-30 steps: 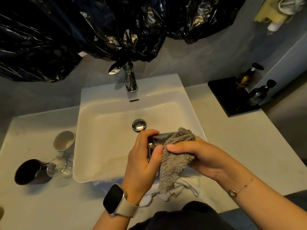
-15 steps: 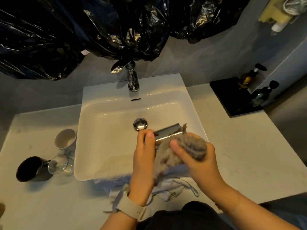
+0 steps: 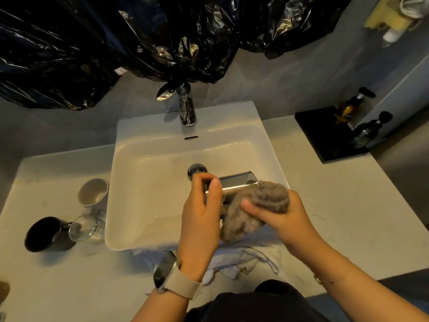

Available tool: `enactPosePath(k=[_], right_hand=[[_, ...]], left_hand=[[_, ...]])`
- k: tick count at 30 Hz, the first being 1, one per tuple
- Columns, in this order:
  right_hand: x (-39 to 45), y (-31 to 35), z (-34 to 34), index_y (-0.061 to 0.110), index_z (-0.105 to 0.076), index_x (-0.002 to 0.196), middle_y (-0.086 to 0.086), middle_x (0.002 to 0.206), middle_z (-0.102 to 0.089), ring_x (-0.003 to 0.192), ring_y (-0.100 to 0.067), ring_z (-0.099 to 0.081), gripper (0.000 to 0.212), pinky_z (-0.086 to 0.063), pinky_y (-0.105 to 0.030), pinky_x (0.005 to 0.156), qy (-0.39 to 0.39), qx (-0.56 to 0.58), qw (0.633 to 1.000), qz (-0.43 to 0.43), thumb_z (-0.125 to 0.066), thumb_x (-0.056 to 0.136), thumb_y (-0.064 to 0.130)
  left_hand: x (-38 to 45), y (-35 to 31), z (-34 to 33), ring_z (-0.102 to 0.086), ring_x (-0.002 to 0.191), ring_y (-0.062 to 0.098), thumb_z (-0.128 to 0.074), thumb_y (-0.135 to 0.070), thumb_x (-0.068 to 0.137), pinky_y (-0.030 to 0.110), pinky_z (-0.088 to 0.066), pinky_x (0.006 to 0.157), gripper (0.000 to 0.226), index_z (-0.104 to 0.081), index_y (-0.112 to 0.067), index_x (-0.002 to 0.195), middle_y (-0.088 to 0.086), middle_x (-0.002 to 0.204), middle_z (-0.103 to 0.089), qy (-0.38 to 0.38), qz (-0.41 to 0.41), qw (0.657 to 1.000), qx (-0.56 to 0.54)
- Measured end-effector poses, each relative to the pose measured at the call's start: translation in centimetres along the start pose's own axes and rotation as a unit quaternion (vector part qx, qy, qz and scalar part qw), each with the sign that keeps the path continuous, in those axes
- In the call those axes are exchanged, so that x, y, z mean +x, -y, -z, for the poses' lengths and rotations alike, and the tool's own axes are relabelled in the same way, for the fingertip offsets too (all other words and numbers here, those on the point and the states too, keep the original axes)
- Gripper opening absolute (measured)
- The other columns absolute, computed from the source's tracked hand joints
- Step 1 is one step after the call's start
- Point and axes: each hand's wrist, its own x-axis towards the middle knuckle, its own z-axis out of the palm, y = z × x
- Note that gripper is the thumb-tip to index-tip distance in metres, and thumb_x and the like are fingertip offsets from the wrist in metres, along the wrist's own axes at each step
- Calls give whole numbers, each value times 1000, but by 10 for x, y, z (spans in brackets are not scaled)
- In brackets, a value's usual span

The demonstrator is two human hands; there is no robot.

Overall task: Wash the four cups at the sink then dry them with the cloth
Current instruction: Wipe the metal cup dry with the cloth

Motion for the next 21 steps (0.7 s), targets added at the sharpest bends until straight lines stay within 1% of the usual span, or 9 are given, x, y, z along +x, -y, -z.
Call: enactPosePath(k=[2, 4, 6, 9, 12, 14, 17, 19, 21], right_hand=[[5, -2, -14, 9, -73, 95, -6, 91, -76, 91, -20, -72, 50, -55, -34, 85, -97, 81, 991, -40, -78, 57, 41], [8, -5, -20, 12, -73, 97, -5, 95, -76, 94, -20, -71, 55, -54, -33, 86, -124, 96, 986, -50, -76, 55, 47], [3, -6, -17, 10, -72, 96, -3, 92, -76, 92, -17, -71, 49, -55, -27, 81, -91, 65, 993, -29, -78, 59, 42], [-4, -8, 2, 10, -69, 93, 0, 88, -75, 86, -14, -71, 27, -55, -22, 77, 21, -14, 997, 69, -82, 73, 24], [2, -9, 18, 11, -68, 103, 5, 95, -70, 90, -11, -69, 31, -54, -23, 79, 75, -154, 967, 188, -71, 83, 35], [8, -7, 21, 14, -67, 107, 12, 102, -69, 95, -7, -68, 30, -53, -21, 82, 98, -168, 960, 202, -69, 84, 34], [18, 9, 24, 39, -68, 99, 24, 94, -69, 88, 1, -67, 28, -51, -13, 78, 112, -114, 976, 148, -79, 74, 34], [29, 19, 26, 34, -70, 87, 22, 87, -69, 82, 2, -66, 24, -49, -11, 75, 131, -93, 979, 125, -82, 70, 23], [40, 25, 23, 29, -68, 81, 20, 83, -68, 79, 2, -65, 23, -49, -12, 74, 164, -96, 975, 115, -76, 71, 10]], left_hand=[[-4, 1, -6, -63, 78, 20, -37, -65, 91, 39, -54, 67, 23, -48, -46, 99, -6, 87, -63, -12, -43, 998, 33], [-4, 3, -8, -61, 75, 18, -37, -65, 90, 38, -52, 65, 25, -50, -44, 99, -6, 84, -62, -23, -46, 998, 29], [-1, 1, -5, -57, 66, 21, -39, -61, 92, 39, -49, 59, 24, -52, -40, 94, 5, 81, -61, -22, -4, 1000, -12], [4, -11, 0, -57, 60, 12, -39, -44, 102, 22, -46, 51, 30, -57, -21, 103, 16, 85, -61, 8, 125, 987, -99], [8, -16, 3, -60, 53, 13, -41, -47, 100, 23, -44, 47, 45, -64, -9, 108, 10, 76, -67, 49, 282, 931, -227], [14, -14, 6, -54, 54, 19, -45, -51, 96, 28, -37, 52, 50, -65, -7, 109, 12, 73, -63, 86, 325, 909, -248], [27, -10, 19, -66, 68, 20, -69, -50, 81, 34, -53, 63, 52, -64, -6, 108, 9, 86, -70, 142, 292, 919, -222], [36, -7, 29, -70, 81, 20, -83, -61, 61, 41, -57, 80, 72, -64, -7, 105, 9, 93, -71, 185, 229, 945, -144], [37, -9, 27, -69, 103, 26, -77, -69, 62, 49, -52, 94, 81, -60, -15, 120, 9, 112, -71, 258, 173, 948, -70]])
